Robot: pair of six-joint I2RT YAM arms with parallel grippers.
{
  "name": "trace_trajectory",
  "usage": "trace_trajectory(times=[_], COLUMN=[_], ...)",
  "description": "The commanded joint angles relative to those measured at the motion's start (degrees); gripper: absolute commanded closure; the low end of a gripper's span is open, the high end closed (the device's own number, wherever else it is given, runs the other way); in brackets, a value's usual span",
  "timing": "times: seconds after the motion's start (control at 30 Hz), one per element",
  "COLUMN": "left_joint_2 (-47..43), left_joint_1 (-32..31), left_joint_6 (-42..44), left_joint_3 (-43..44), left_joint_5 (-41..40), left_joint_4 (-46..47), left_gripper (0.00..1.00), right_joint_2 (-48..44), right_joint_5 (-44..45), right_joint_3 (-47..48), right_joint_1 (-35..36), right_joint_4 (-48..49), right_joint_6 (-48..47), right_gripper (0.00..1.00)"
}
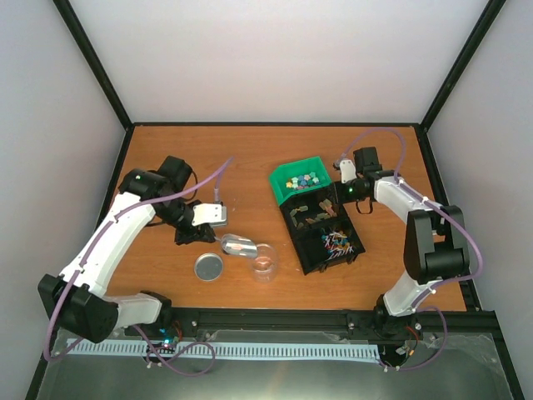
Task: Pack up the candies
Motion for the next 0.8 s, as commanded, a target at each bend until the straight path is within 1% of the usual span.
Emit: trace_trajectory(times=[0.0,0.17,0.33,0.47,0.77], left_joint_2=[0.76,1.12,1.66,1.88,3.65], left_joint_1=[-0.74,-0.83,-4.55,-6.54,-6.58], left_joint_6=[-0.65,-0.34,-2.51,-5.10,-5.40], left_joint_3=[3.39,5.28,7.24,7.60,10.51], left_joint_5=[-1.35,-3.32,-5.55,-6.18,-7.35], left_joint_4=[-1.80,-3.02,-4.66,-3.90,-3.79], left_gripper=[0.99,0.99,0.99,0.99,0.99], right_joint_2=[-2.42,-2.53,-2.26,-2.16,-1.49], right_joint_5=[-0.10,1.08,1.29,1.73,1.99], right_joint_3=[1.58,1.92,2.12,2.07,1.99], right_joint_1=[-0.07,-0.06,-0.06,-0.05,0.08], right_joint_4=[-0.87,-2.29,-3.47,-4.70,-6.39], right_joint_6=[-0.18,-0.59,-0.80,-1.33,-2.25], right_gripper=[0.57,0.56,0.53,0.53,0.56])
